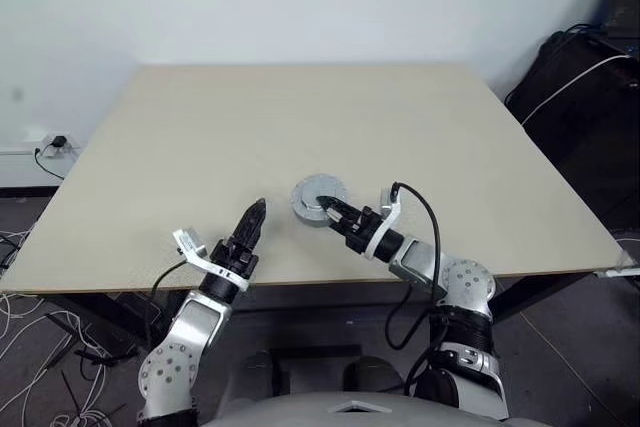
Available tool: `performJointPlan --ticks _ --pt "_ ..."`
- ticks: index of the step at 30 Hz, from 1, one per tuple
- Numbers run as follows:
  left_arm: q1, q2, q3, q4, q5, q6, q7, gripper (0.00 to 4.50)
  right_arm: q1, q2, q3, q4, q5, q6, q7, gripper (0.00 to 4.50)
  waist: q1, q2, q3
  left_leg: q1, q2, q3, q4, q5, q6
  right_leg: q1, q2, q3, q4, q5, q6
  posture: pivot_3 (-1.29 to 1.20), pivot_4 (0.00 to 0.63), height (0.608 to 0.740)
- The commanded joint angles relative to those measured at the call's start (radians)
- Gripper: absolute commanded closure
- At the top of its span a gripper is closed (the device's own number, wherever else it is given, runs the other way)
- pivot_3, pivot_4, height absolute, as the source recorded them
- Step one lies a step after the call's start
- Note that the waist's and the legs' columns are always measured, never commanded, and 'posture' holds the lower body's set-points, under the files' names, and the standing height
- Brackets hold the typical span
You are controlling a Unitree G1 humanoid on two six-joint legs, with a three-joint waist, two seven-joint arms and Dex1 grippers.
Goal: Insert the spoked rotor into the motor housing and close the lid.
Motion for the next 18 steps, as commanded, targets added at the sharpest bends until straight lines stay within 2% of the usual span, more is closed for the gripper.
performJointPlan --ticks 1,8,18 --pt "-0.009 -0.16 -0.038 0.012 -0.1 -0.01 0.027 0.0 -0.018 -0.004 0.018 -0.069 0.079 0.023 0.014 2.4 0.002 0.0 0.0 0.0 0.0 0.0 0.0 0.0 0.0 0.0 0.0 0.0 0.0 0.0 0.0 0.0 0.0 0.74" --pt "-0.015 -0.135 -0.067 0.044 -0.245 -0.01 0.042 0.0 -0.014 -0.032 0.047 -0.093 0.136 0.073 -0.001 2.4 -0.001 0.0 0.001 0.0 0.0 0.0 0.001 0.0 0.0 0.0 0.0 0.0 0.001 0.0 0.0 0.0 0.0 0.74" --pt "-0.027 -0.102 -0.098 0.066 -0.305 -0.003 0.05 0.0 0.017 -0.067 0.12 -0.109 0.207 0.173 -0.018 2.4 -0.001 0.0 0.001 0.0 0.0 0.0 0.001 0.0 0.0 0.001 0.0 0.0 0.0 0.001 0.001 0.0 0.0 0.74"
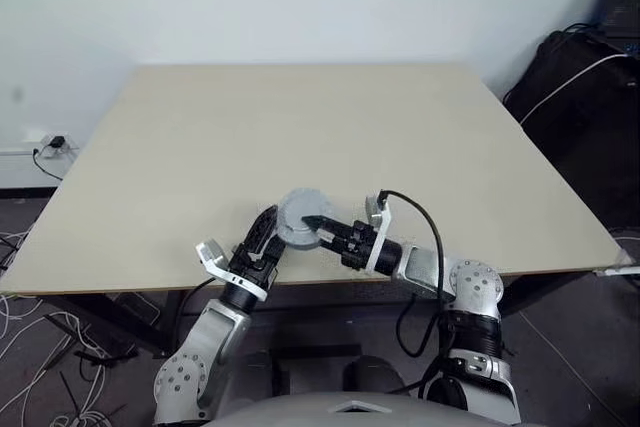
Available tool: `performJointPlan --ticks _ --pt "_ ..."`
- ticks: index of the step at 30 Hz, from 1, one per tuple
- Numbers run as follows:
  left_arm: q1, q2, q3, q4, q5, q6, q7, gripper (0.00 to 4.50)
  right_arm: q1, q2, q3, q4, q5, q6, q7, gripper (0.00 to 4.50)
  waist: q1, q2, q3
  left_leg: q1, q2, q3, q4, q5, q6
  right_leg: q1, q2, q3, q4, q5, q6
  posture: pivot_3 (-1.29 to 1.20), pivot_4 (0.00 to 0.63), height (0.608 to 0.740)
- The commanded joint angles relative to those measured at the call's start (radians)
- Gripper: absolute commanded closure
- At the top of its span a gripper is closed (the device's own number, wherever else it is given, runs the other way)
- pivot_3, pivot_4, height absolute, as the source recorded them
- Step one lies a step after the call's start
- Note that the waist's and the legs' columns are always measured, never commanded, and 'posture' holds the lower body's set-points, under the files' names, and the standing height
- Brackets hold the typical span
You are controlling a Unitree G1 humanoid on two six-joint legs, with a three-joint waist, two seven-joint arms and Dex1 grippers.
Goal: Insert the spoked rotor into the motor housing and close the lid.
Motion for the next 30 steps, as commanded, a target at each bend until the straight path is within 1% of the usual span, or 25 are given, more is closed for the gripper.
performJointPlan --ticks 1,12,15,19,20,21,30 --pt "-0.025 -0.101 -0.018 -0.008 -0.02 -0.003 0.0 0.0 -0.015 -0.004 0.019 -0.052 0.082 0.025 0.016 2.4 0.0 0.0 0.0 0.0 0.0 0.0 0.0 0.0 0.0 0.0 0.0 0.0 0.0 0.0 0.0 0.0 0.0 0.74" --pt "-0.034 -0.081 -0.024 -0.008 -0.007 -0.005 0.013 0.0 -0.019 -0.032 0.053 -0.044 0.119 0.027 -0.001 2.4 0.001 0.0 0.0 0.0 0.0 0.0 0.0 0.0 0.0 0.0 0.0 0.0 -0.001 0.0 0.0 0.0 0.0 0.74" --pt "-0.035 -0.078 -0.026 -0.004 -0.001 -0.003 0.027 0.6 -0.017 -0.035 0.056 -0.045 0.123 0.018 -0.004 2.4 0.001 0.0 0.0 0.0 0.0 0.0 0.0 0.0 0.0 0.0 0.0 0.0 -0.001 0.0 0.0 0.0 0.0 0.74" --pt "-0.039 -0.073 -0.027 0.002 -0.002 0.003 0.038 1.92 -0.014 -0.038 0.061 -0.045 0.127 0.009 -0.006 2.4 0.001 0.0 0.0 0.0 0.0 0.0 0.0 0.0 0.0 0.0 0.0 0.0 -0.001 0.0 0.0 0.0 0.0 0.74" --pt "-0.04 -0.072 -0.027 0.002 -0.001 0.004 0.04 2.21 -0.014 -0.039 0.063 -0.045 0.129 0.006 -0.006 2.4 0.001 0.0 0.0 0.0 0.0 0.0 0.0 0.0 0.0 0.0 0.0 0.0 -0.001 0.0 0.0 0.0 0.0 0.74" --pt "-0.041 -0.07 -0.027 0.004 0.0 0.004 0.041 2.42 -0.013 -0.04 0.065 -0.044 0.129 0.001 -0.007 2.4 0.002 0.0 0.0 0.0 0.0 0.0 0.0 0.0 0.0 0.0 0.0 0.0 -0.001 0.0 0.0 0.0 0.0 0.74" --pt "-0.044 -0.069 -0.021 0.008 0.014 -0.004 0.035 2.41 -0.005 -0.069 0.117 -0.098 0.037 -0.091 0.045 2.4 0.002 0.0 0.0 0.0 0.0 0.0 0.0 0.0 0.0 0.001 0.0 0.0 -0.001 0.0 0.001 0.0 0.0 0.74"
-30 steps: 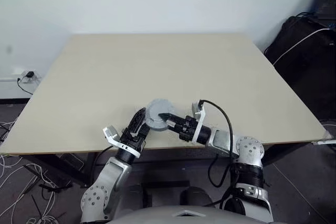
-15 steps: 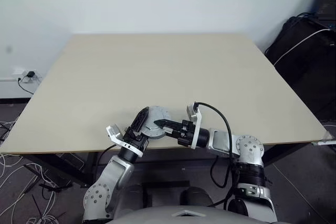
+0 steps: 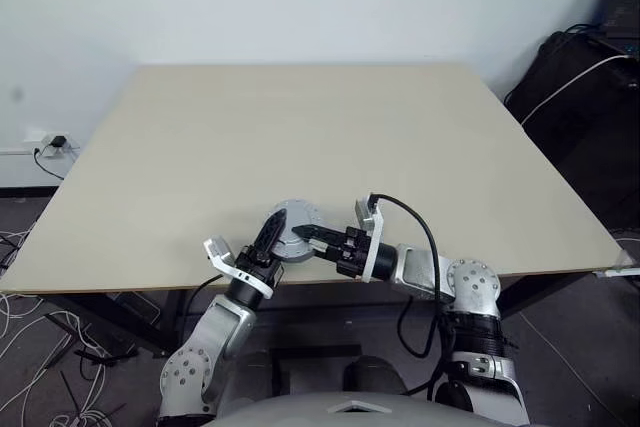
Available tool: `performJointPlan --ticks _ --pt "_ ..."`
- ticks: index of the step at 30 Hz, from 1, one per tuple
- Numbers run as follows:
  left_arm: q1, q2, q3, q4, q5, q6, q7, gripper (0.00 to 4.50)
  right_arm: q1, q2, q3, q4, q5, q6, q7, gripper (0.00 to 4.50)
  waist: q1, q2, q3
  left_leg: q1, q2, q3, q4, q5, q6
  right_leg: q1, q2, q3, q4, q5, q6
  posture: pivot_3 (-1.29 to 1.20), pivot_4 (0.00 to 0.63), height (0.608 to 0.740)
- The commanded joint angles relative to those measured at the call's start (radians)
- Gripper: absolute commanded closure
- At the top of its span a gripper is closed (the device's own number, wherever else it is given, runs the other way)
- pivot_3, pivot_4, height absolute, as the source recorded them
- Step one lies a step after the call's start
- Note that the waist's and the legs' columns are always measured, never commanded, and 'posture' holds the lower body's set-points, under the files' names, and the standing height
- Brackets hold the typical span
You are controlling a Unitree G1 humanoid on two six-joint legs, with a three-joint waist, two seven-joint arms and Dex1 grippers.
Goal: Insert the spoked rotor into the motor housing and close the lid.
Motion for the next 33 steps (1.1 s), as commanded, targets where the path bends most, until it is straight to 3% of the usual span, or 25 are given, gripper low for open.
performJointPlan --ticks 1,7,8,14,18,23,27,33 --pt "-0.017 -0.072 -0.006 -0.014 0.016 -0.005 0.0 2.41 -0.024 -0.019 0.015 -0.083 -0.022 -0.051 0.033 2.05 0.0 0.0 0.0 0.0 0.0 0.0 0.0 0.0 0.0 0.0 0.0 0.0 0.0 0.0 0.0 0.0 0.0 0.74" --pt "-0.018 -0.08 0.018 -0.024 0.048 -0.048 -0.005 2.41 -0.008 -0.062 0.014 -0.1 -0.035 -0.069 0.052 0.14 0.003 0.0 0.0 0.0 0.0 0.0 0.0 0.0 0.0 0.0 0.0 0.0 -0.001 0.001 0.001 0.0 0.0 0.74" --pt "-0.019 -0.08 0.022 -0.025 0.055 -0.057 -0.005 2.41 -0.003 -0.075 0.016 -0.108 -0.052 -0.079 0.05 0.0 0.003 0.0 0.0 0.0 0.0 0.0 0.0 0.0 0.0 0.0 0.0 0.0 -0.001 0.001 0.001 0.0 0.0 0.74" --pt "-0.059 -0.069 0.075 -0.012 0.121 -0.132 0.011 2.41 0.048 -0.176 0.14 -0.22 -0.339 -0.27 0.079 0.0 0.009 0.0 0.0 0.0 0.0 0.0 0.0 0.0 0.001 0.001 0.0 0.0 -0.003 0.001 0.001 0.0 0.0 0.74" --pt "-0.153 -0.063 0.135 0.049 0.176 -0.197 0.056 2.41 0.1 -0.259 0.332 -0.272 -0.671 -0.569 0.149 0.0 0.011 -0.001 0.0 0.0 -0.001 0.0 0.0 0.0 0.001 0.001 0.0 0.0 -0.003 0.001 0.002 0.0 0.0 0.74" --pt "-0.296 -0.06 0.218 0.173 0.23 -0.25 0.102 2.41 0.155 -0.314 0.488 -0.246 -0.957 -0.877 0.221 0.0 0.012 -0.003 0.0 0.0 -0.001 0.001 0.001 -0.001 0.002 0.003 0.001 0.0 -0.006 0.003 0.004 0.0 0.0 0.74" --pt "-0.435 -0.042 0.296 0.313 0.266 -0.285 0.132 2.41 0.191 -0.266 0.482 -0.189 -1.055 -1.064 0.21 0.0 0.012 -0.01 0.001 0.0 -0.007 -0.001 0.001 0.0 0.002 0.005 0.002 0.0 -0.007 0.003 0.004 0.0 0.0 0.74" --pt "-0.608 -0.013 0.376 0.515 0.355 -0.308 0.117 2.41 0.217 -0.222 0.459 -0.144 -1.121 -1.15 0.202 0.0 0.014 -0.014 0.001 0.0 -0.008 -0.002 0.003 -0.001 0.004 0.008 0.002 0.0 -0.011 0.006 0.008 0.0 0.0 0.74"
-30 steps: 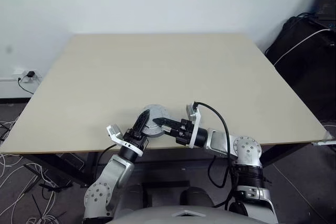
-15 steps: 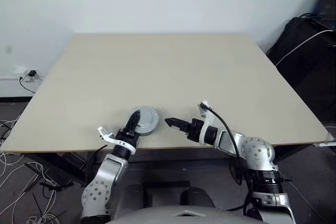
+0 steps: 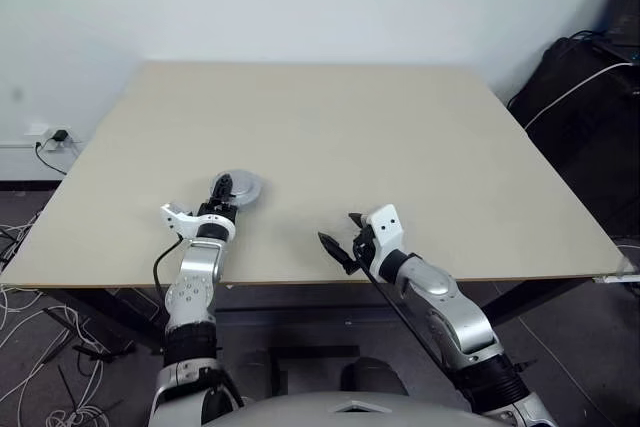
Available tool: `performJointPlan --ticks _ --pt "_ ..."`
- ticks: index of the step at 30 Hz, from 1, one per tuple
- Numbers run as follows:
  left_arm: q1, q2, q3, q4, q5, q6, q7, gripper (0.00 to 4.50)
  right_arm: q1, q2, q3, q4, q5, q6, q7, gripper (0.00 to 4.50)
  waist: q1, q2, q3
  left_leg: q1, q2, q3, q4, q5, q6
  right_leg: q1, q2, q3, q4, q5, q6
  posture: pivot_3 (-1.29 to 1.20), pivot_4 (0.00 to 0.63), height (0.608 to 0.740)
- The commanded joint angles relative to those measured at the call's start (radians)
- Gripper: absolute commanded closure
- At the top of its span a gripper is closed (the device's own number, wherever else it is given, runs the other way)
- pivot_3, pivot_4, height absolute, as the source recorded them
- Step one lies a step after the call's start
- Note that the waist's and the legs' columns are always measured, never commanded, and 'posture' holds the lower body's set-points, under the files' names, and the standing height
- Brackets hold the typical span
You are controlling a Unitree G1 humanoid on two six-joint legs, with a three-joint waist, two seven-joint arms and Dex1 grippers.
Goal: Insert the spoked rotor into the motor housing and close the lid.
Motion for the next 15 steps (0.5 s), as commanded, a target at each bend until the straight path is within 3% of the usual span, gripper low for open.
performJointPlan --ticks 1,15 --pt "-0.103 0.007 0.023 0.059 0.051 -0.006 -0.042 2.41 0.006 0.02 -0.032 -0.004 -0.035 -0.061 -0.013 0.0 0.0 -0.001 0.0 0.0 0.0 0.0 0.0 0.0 0.0 0.0 0.0 0.0 0.0 0.0 0.0 0.0 0.0 0.74" --pt "-0.445 0.079 0.155 0.55 0.28 -0.089 -0.059 2.41 0.026 0.063 -0.066 -0.006 -0.093 -0.058 -0.033 0.0 -0.003 -0.002 0.0 0.001 -0.001 -0.001 0.001 0.0 0.002 0.004 0.0 0.0 0.0 0.001 0.0 0.0 0.0 0.74"
